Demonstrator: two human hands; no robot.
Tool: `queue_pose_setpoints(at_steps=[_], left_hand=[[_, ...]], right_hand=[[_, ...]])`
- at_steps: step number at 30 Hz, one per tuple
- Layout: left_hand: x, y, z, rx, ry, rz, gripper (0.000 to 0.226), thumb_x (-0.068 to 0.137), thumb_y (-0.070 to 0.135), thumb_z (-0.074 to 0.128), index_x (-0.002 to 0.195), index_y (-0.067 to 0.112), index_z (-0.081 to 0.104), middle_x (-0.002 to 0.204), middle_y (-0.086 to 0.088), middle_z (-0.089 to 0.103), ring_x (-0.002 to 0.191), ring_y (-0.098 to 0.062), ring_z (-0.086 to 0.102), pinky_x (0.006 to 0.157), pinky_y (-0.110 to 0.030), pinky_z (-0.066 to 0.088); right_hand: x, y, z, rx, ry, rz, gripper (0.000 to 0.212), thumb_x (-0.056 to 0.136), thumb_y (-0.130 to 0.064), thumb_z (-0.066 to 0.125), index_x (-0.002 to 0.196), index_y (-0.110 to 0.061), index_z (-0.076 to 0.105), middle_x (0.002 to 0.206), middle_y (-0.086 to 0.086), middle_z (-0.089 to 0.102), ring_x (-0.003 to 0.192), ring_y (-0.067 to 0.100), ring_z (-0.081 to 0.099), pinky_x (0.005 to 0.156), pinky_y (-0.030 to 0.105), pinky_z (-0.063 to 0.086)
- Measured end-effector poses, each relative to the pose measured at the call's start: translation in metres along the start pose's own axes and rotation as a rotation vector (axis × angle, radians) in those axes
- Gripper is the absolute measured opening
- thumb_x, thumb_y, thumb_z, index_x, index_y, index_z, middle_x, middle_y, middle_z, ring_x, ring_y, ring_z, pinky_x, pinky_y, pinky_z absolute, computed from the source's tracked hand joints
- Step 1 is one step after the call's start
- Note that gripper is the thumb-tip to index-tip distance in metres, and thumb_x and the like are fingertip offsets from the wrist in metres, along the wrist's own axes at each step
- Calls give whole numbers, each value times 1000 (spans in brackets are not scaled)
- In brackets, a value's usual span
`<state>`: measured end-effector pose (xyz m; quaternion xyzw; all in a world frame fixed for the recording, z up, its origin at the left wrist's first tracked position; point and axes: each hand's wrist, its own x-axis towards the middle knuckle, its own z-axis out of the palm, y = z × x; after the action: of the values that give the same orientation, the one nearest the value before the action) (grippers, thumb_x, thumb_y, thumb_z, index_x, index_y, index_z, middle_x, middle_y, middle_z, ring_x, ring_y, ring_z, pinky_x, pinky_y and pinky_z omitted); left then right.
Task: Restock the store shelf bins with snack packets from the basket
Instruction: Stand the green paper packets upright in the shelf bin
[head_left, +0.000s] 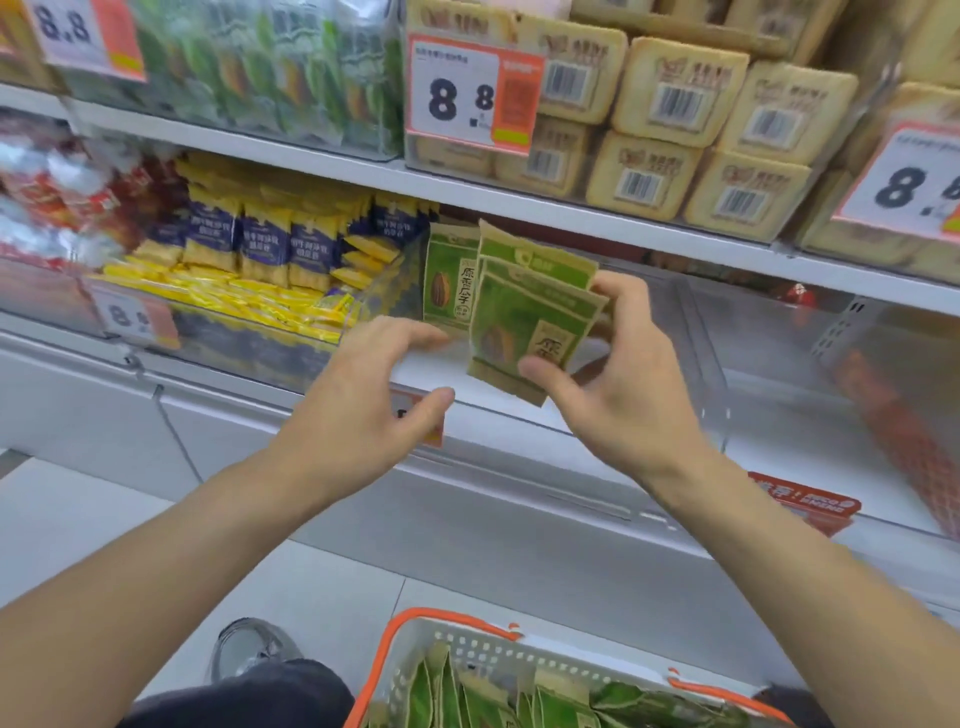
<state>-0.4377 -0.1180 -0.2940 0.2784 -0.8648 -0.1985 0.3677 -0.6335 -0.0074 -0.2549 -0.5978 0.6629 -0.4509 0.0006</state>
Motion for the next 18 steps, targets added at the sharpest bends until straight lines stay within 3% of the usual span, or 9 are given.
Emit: queue_pose_setpoints(at_steps=[3, 6, 9, 12, 15, 18], left_hand=[[5, -26, 5, 151, 48, 48, 36, 82, 34, 71, 114, 18, 63, 110, 4, 60, 106, -14, 49, 94, -29, 39], [6, -44, 10, 203, 4, 11, 36, 79, 35, 80, 108, 20, 65, 105, 2, 62, 103, -23, 52, 89, -41, 43], [7, -57, 13, 225, -43, -2, 29, 76, 31, 82, 99, 19, 68, 97, 1, 63, 98, -25, 53, 86, -42, 45], [8, -65, 15, 187, -32, 36, 21, 76, 24, 83, 92, 19, 70, 89, 3, 64, 92, -24, 53, 80, -42, 48], [8, -67, 15, 151, -19, 36, 19, 76, 24, 83, 91, 19, 72, 87, 3, 64, 91, -23, 52, 78, -38, 48], [9, -66, 16, 138, -15, 25, 19, 76, 24, 83, 90, 19, 72, 86, 3, 64, 91, -22, 52, 78, -37, 48]], right_hand=[[38, 24, 36, 12, -87, 163, 57, 81, -28, 81, 119, -29, 38, 112, -12, 64, 98, -2, 56, 75, 17, 45], [73, 47, 72, -8, -133, 264, 54, 83, -29, 80, 117, -18, 40, 106, -8, 60, 96, 9, 55, 77, 25, 42], [105, 61, 100, -86, -165, 282, 48, 85, -32, 79, 115, -14, 45, 105, -5, 58, 95, 12, 54, 76, 29, 44], [126, 75, 126, -72, -153, 296, 55, 86, -24, 78, 126, -10, 42, 107, -4, 59, 94, 14, 56, 77, 31, 46], [137, 92, 144, -156, -84, 356, 61, 81, -27, 82, 123, -11, 40, 124, 10, 57, 109, 29, 60, 81, 33, 48], [142, 102, 151, -150, -26, 501, 76, 78, -32, 84, 132, -7, 36, 135, 13, 51, 118, 30, 57, 85, 33, 49]])
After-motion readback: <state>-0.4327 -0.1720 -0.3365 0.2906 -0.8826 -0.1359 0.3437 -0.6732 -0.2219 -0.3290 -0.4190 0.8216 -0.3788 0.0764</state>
